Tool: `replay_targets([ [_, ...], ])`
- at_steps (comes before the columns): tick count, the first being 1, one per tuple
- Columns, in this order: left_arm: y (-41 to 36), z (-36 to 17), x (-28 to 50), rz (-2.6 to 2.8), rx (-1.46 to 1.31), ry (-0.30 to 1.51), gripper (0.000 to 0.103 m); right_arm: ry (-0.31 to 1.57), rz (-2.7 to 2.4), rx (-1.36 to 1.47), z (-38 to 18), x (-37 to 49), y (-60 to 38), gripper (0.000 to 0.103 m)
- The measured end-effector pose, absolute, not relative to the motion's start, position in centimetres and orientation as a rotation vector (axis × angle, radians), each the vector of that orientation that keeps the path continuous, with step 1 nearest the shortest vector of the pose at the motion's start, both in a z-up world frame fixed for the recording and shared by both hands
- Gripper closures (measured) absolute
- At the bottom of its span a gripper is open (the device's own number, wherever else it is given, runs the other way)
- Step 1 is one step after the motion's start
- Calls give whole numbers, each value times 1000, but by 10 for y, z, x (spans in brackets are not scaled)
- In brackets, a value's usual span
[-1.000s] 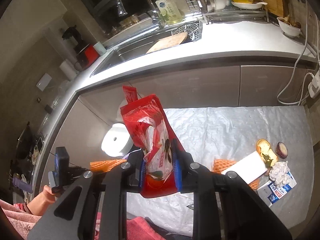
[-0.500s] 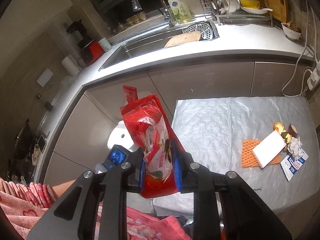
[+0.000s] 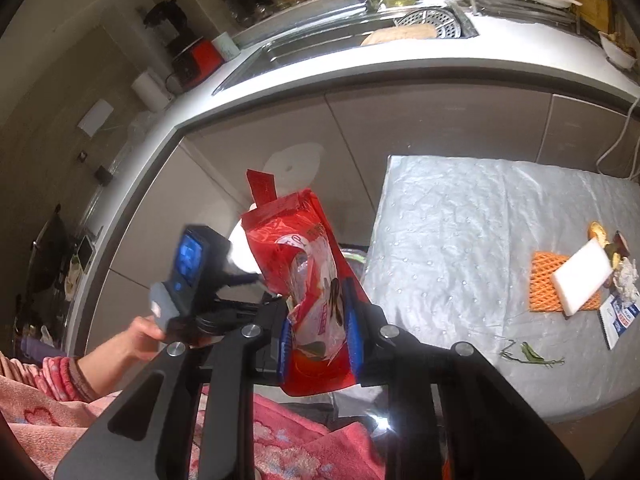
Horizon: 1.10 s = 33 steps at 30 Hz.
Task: Collect trash
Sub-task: 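Carry net and packet to the bin and open both tools to drop them, then move both tools back over the table toward the white sponge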
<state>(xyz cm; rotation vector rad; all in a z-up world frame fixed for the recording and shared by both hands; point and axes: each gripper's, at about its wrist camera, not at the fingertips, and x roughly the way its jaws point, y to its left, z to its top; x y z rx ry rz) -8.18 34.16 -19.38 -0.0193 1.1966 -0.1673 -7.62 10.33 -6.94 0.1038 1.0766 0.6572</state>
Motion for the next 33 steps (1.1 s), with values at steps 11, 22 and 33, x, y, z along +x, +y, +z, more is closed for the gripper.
replay_targets([
  [11, 381, -66, -136, -22, -40, 955, 12, 1299, 845, -75, -183, -55, 229, 80],
  [22, 391, -55, -156, 60, -45, 943, 11, 1387, 821, -211, -254, -41, 273, 52],
  [33, 366, -51, -131, -20, 0, 931, 11, 1298, 858, 15, -200, -33, 210, 31],
])
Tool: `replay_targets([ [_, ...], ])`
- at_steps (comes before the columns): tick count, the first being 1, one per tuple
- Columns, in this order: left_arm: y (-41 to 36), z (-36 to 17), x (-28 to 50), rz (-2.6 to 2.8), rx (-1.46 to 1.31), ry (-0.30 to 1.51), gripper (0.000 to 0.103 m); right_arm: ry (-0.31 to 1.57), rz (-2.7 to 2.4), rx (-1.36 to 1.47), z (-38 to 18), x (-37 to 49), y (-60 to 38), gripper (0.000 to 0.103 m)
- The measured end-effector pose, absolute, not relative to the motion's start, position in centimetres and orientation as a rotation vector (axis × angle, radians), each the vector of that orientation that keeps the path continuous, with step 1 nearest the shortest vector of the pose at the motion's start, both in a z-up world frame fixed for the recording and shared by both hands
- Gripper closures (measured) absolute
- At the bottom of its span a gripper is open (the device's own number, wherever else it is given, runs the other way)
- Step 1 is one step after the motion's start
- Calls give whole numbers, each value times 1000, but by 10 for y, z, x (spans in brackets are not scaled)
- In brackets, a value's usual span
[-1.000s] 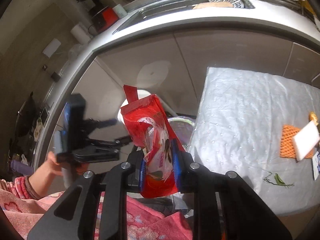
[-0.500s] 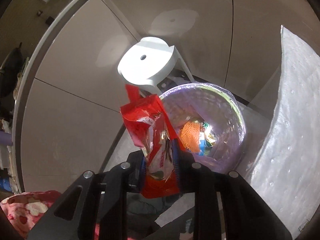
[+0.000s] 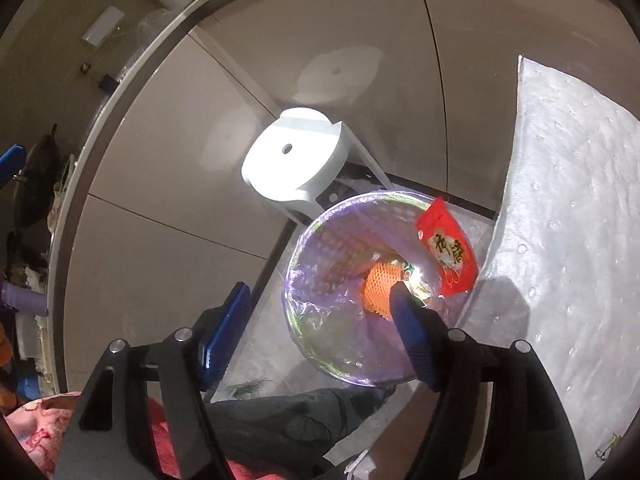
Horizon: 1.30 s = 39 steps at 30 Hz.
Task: Collect trash
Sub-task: 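Move both tools back over the table toward the white sponge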
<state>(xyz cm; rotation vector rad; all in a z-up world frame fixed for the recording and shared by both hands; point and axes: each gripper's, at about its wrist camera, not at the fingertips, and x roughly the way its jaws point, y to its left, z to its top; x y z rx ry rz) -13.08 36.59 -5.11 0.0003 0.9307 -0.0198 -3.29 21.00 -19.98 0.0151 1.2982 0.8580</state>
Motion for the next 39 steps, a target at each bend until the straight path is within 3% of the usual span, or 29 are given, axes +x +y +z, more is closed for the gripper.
replay_targets([
  [11, 331, -50, -110, -98, 47, 924, 11, 1118, 738, 332, -121, -45, 80, 26],
  [17, 252, -59, -81, -297, 133, 939, 11, 999, 453, 367, -88, -67, -20, 15],
  [29, 33, -105, -17, -667, 318, 946, 11, 959, 76, 498, -88, -103, -194, 14],
  [39, -60, -169, 21, -753, 458, 1025, 11, 955, -59, 546, -88, -123, -270, 14],
])
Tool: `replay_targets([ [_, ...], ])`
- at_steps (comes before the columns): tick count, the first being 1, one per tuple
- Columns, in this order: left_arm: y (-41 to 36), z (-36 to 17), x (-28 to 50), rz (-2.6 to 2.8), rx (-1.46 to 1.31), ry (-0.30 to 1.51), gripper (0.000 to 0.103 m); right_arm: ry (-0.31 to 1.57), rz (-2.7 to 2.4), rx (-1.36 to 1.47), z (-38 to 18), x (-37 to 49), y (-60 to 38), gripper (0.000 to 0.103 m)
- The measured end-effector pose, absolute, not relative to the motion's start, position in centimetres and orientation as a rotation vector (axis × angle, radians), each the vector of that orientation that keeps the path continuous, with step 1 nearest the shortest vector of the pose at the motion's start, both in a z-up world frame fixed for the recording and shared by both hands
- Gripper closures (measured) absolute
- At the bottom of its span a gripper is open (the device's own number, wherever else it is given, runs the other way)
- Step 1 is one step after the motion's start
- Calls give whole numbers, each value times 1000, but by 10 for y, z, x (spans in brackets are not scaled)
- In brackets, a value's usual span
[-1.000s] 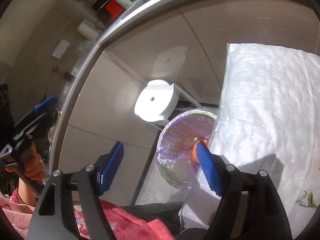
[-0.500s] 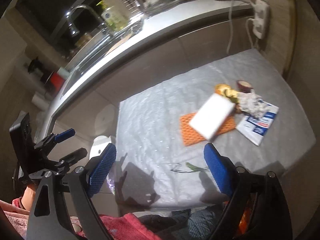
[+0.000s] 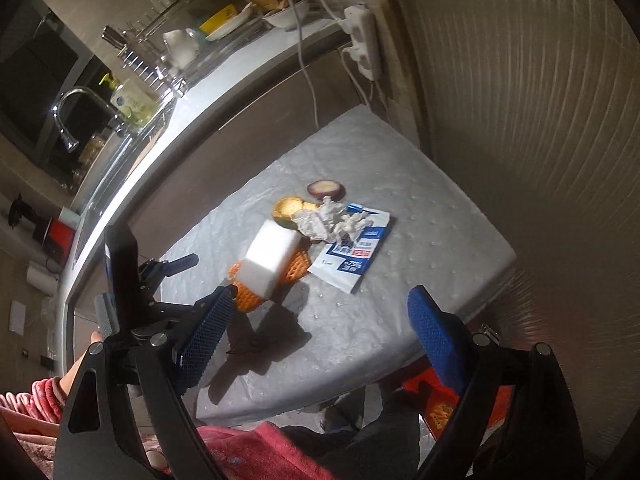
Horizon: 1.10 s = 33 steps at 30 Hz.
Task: Collect trash
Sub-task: 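Move both tools back over the table toward the white sponge, then grasp the white sponge with the left tool while the right tool grasps the crumpled tissue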
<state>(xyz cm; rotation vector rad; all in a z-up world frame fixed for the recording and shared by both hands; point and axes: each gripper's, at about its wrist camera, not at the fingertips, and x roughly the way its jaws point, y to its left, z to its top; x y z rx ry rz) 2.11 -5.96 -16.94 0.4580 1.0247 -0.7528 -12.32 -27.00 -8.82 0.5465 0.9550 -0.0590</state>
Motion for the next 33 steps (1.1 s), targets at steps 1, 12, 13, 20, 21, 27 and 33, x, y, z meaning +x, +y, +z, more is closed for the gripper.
replay_targets([
  [1, -66, -175, 23, -754, 479, 1029, 11, 957, -68, 550, -89, -124, -275, 14],
  [12, -99, -215, 44, -746, 556, 1125, 43, 960, -94, 588, -101, -123, -303, 14],
  [13, -99, -214, 45, -749, 547, 1124, 44, 962, -91, 592, -103, -122, -304, 14],
  [20, -83, -183, 44, -751, 485, 1092, 44, 992, -11, 527, -116, -96, -290, 14],
  [21, -79, -176, 43, -745, 472, 1083, 44, 997, 8, 495, -118, -89, -284, 14],
  [27, -42, -125, 27, -703, 373, 1024, 44, 1035, 142, 148, -144, -35, -229, 14],
  [33, -3, -90, 4, -617, 293, 982, 43, 1099, 191, -19, -178, 13, -202, 14],
])
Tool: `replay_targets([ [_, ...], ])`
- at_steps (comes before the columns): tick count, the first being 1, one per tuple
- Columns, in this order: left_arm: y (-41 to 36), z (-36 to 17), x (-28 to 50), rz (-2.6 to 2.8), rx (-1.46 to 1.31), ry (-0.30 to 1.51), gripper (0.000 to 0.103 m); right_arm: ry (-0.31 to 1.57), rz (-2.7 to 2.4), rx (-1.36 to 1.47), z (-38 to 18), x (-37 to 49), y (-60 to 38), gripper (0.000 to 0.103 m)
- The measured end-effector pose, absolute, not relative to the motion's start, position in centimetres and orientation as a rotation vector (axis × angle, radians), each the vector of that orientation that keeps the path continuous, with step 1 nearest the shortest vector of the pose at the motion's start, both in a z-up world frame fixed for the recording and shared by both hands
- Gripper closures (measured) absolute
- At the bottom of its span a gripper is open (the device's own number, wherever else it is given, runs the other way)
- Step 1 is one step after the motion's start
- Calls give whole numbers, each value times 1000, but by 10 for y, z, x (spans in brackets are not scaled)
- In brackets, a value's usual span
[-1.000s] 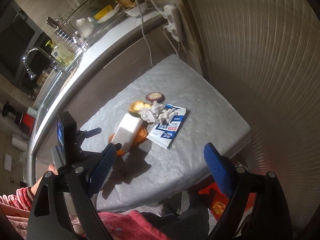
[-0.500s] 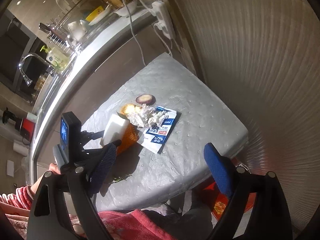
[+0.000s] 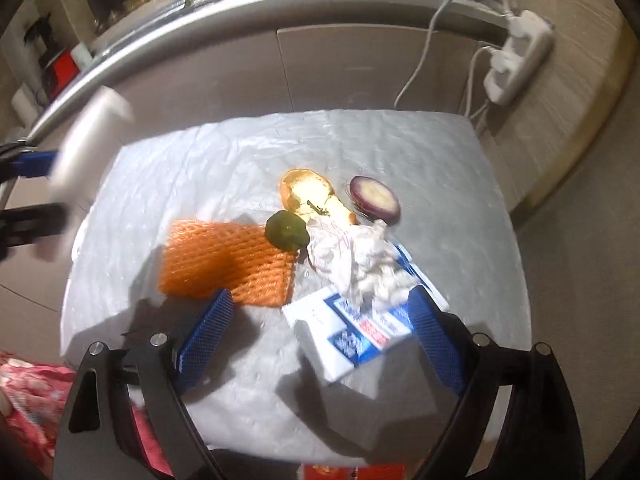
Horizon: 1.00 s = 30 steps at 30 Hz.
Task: Collect trash
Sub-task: 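Grasp the white sponge with the left tool while the right tool grasps the crumpled tissue, then carry sponge and tissue over the bin and open both tools to drop them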
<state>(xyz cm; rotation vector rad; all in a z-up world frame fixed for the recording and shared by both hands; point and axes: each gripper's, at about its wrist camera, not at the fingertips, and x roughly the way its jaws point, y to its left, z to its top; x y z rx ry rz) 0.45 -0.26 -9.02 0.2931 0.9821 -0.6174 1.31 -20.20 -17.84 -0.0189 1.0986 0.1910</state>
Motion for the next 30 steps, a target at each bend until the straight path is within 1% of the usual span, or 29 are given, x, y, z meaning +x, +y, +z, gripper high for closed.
replay_targets([
  [4, 25, -80, -3, -537, 243, 976, 43, 1143, 149, 16, -192, 32, -214, 14],
  [5, 32, -78, -5, -516, 235, 975, 43, 1145, 141, 8, -193, 35, -215, 20],
  [6, 39, -77, -6, -496, 223, 975, 43, 1161, 144, 0, -195, 38, -215, 35],
  [7, 45, -77, -6, -478, 211, 976, 43, 1185, 155, -1, -198, 41, -215, 44],
  [8, 52, -76, -6, -459, 199, 977, 43, 1201, 159, -5, -202, 44, -214, 56],
  [9, 60, -75, -8, -443, 188, 979, 43, 1213, 164, -11, -204, 46, -214, 64],
  [10, 67, -74, -8, -426, 176, 981, 43, 1226, 164, -23, -208, 49, -212, 66],
  [12, 83, -72, -11, -394, 153, 982, 43, 1232, 160, -41, -211, 49, -210, 76],
  [13, 90, -73, -12, -378, 146, 983, 43, 1227, 151, -37, -209, 48, -211, 78],
  [15, 106, -72, -14, -347, 132, 987, 43, 1216, 141, -4, -205, 46, -215, 85],
  [18, 130, -72, -17, -305, 107, 991, 43, 1203, 132, 34, -195, 41, -217, 87],
  [22, 167, -75, -25, -255, 79, 991, 43, 1160, 147, 55, -171, 29, -207, 88],
  [25, 197, -79, -34, -219, 60, 993, 43, 1103, 179, 89, -141, 14, -190, 88],
  [30, 245, -94, -51, -172, 46, 1017, 43, 1009, 305, 128, -92, -12, -132, 88],
])
